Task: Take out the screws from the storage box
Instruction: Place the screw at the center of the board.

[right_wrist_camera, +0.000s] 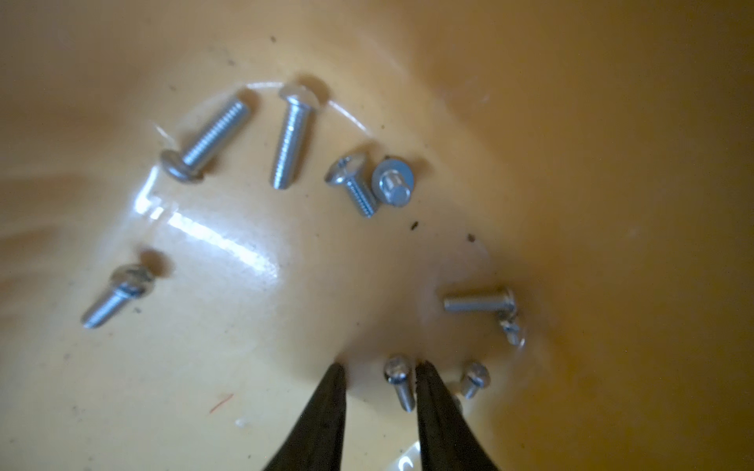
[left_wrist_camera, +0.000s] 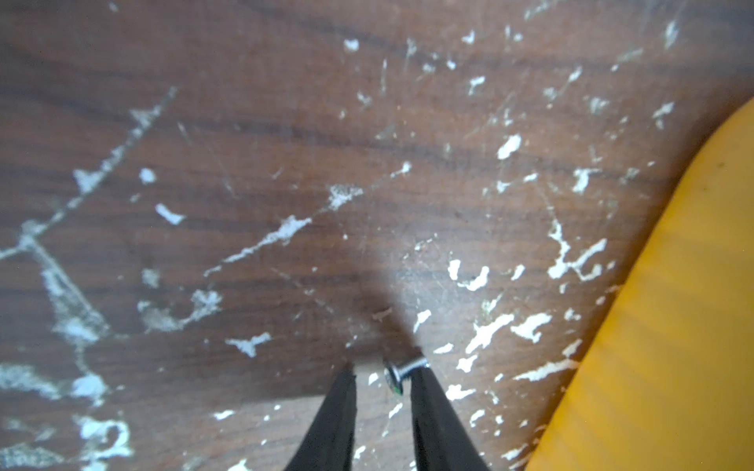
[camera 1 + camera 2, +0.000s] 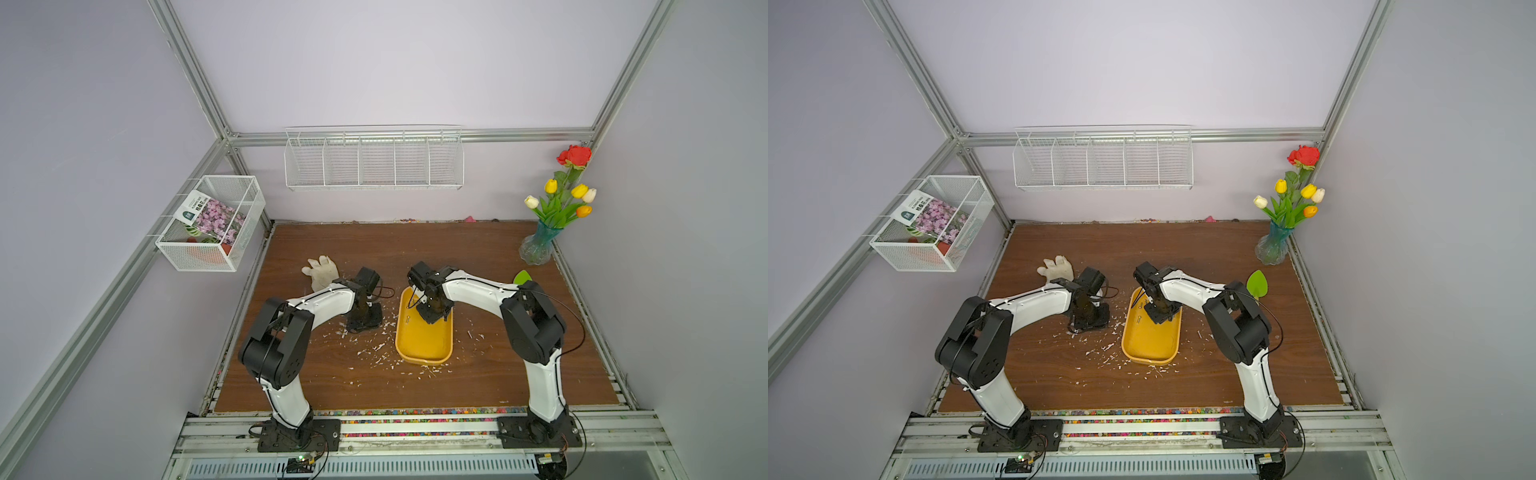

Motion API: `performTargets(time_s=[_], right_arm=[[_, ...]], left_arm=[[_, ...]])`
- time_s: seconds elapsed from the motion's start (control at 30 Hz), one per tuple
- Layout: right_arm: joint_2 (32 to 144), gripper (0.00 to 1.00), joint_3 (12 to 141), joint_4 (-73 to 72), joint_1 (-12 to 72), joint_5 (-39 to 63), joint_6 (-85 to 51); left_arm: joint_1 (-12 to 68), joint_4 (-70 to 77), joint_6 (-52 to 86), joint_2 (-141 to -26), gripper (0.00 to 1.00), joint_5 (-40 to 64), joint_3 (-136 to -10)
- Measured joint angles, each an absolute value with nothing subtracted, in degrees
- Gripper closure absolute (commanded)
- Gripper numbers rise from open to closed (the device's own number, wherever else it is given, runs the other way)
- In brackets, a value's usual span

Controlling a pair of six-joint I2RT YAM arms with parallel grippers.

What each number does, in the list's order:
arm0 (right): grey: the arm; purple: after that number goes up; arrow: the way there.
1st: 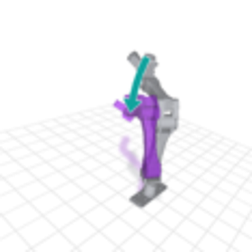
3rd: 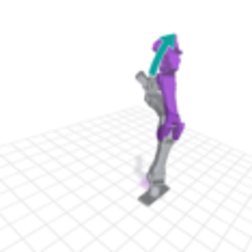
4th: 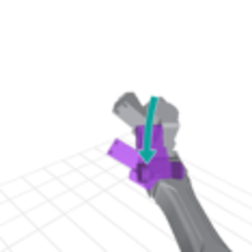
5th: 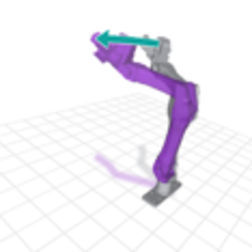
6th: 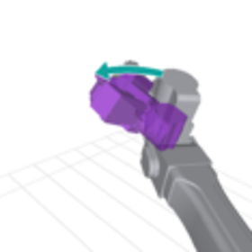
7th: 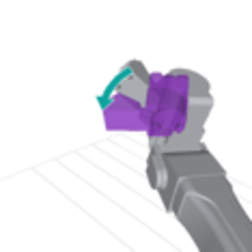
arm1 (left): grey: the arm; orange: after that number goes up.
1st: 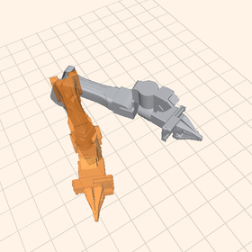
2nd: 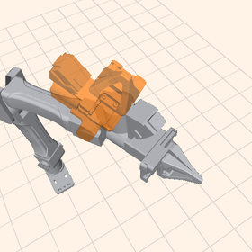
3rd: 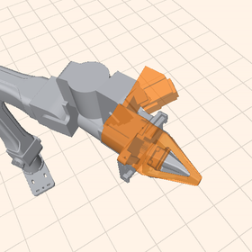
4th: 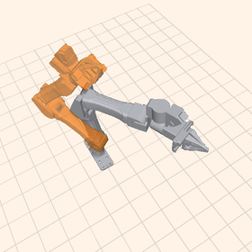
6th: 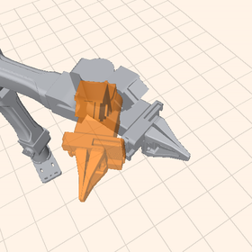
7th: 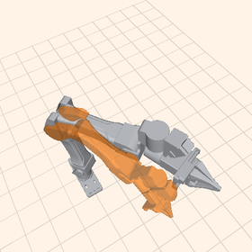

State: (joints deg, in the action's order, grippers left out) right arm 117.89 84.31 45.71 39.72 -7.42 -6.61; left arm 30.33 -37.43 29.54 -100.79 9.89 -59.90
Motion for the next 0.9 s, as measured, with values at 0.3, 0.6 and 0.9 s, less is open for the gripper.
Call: performTargets(time_s=[0.3,0.6,0.9], right_arm=[[117.7,0.83,83.7,45.2,39.7,-6.2,-6.8],[117.5,1.00,83.4,44.8,39.7,-5.7,-7.2],[116.4,1.00,83.4,45.4,39.7,-4.0,-8.4]], left_arm=[[30.3,-37.3,29.6,-100.8,0.59,10.3,-60.0],[30.3,-37.5,29.7,-100.8,0.57,10.4,-60.2],[30.3,-39.9,29.3,-99.9,0.52,8.7,-61.6]])
